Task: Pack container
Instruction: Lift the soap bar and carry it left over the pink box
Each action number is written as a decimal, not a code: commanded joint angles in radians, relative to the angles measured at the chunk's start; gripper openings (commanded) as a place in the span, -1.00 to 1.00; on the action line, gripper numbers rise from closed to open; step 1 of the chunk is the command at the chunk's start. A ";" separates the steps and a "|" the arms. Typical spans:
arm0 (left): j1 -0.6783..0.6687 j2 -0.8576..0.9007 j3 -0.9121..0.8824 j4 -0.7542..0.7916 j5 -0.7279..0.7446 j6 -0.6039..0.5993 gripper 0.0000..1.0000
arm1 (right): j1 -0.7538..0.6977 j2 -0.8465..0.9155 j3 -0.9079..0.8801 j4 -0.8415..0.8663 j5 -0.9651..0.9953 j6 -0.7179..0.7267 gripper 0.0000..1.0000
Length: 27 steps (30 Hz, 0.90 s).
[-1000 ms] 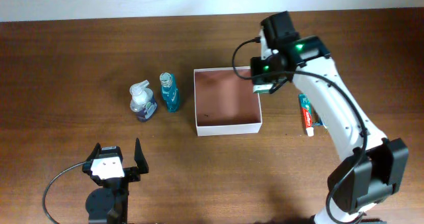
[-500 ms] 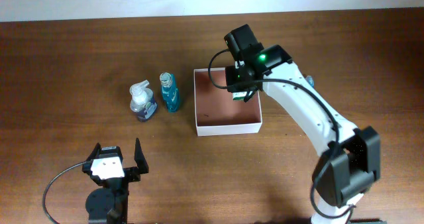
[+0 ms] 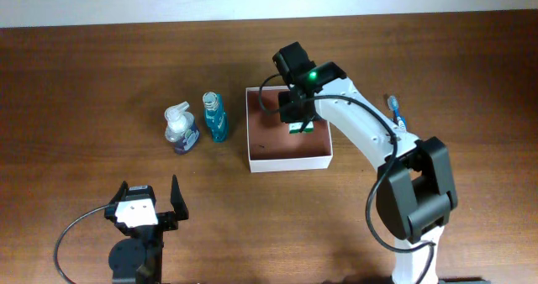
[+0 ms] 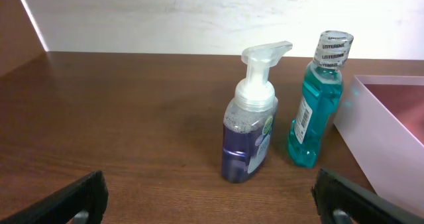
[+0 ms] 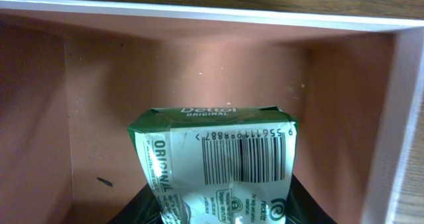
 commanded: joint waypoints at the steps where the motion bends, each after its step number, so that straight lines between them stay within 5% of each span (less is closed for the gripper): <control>1: 0.005 -0.005 -0.009 0.006 0.018 0.016 0.99 | 0.011 0.032 0.002 0.014 0.020 0.012 -0.29; 27: 0.005 -0.005 -0.009 0.006 0.018 0.016 0.99 | 0.000 0.161 0.002 0.066 0.020 0.012 -0.29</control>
